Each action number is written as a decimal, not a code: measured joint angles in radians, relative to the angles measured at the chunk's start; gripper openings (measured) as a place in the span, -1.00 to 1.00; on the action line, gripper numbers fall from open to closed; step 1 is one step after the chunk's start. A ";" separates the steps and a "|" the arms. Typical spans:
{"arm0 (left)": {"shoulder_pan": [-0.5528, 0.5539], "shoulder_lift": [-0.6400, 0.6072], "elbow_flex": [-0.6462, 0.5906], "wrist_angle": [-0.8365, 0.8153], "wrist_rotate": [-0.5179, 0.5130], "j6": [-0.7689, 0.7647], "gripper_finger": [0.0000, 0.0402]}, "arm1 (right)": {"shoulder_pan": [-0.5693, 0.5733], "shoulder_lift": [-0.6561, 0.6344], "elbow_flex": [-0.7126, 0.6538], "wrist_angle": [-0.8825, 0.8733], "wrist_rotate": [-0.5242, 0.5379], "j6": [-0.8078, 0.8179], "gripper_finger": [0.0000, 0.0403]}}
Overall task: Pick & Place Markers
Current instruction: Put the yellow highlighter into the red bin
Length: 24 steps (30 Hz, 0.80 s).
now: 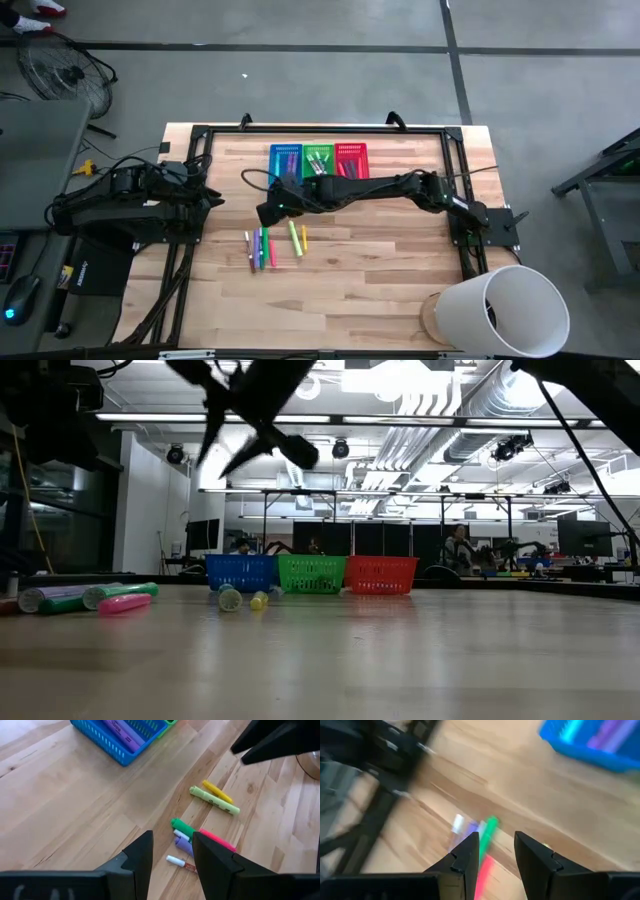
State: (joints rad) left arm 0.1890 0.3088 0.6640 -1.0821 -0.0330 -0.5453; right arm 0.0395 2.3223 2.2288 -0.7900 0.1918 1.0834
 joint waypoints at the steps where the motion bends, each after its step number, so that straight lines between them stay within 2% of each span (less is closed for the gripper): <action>1: 0.000 0.000 0.000 0.000 0.000 0.000 -0.32 | 0.000 0.010 0.000 -0.018 -0.007 0.014 -0.44; 8: 0.000 0.000 0.000 -0.005 0.000 0.018 -0.32 | 0.000 0.038 -0.001 -0.174 -0.045 0.072 -0.44; 12: 0.000 0.000 0.000 -0.016 0.000 0.018 -0.32 | -0.001 0.053 -0.001 -0.202 -0.066 0.073 -0.42; 17: 0.000 0.000 0.000 -0.027 0.003 0.018 -0.32 | 0.001 0.074 -0.001 -0.226 -0.089 0.078 -0.24; 24: 0.000 0.000 0.000 -0.046 0.006 0.017 -0.32 | 0.000 0.092 -0.002 -0.333 -0.102 0.167 0.06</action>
State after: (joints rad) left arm 0.1894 0.3090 0.6640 -1.1278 -0.0273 -0.5281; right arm 0.0399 2.4148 2.2272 -1.1231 0.0893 1.2501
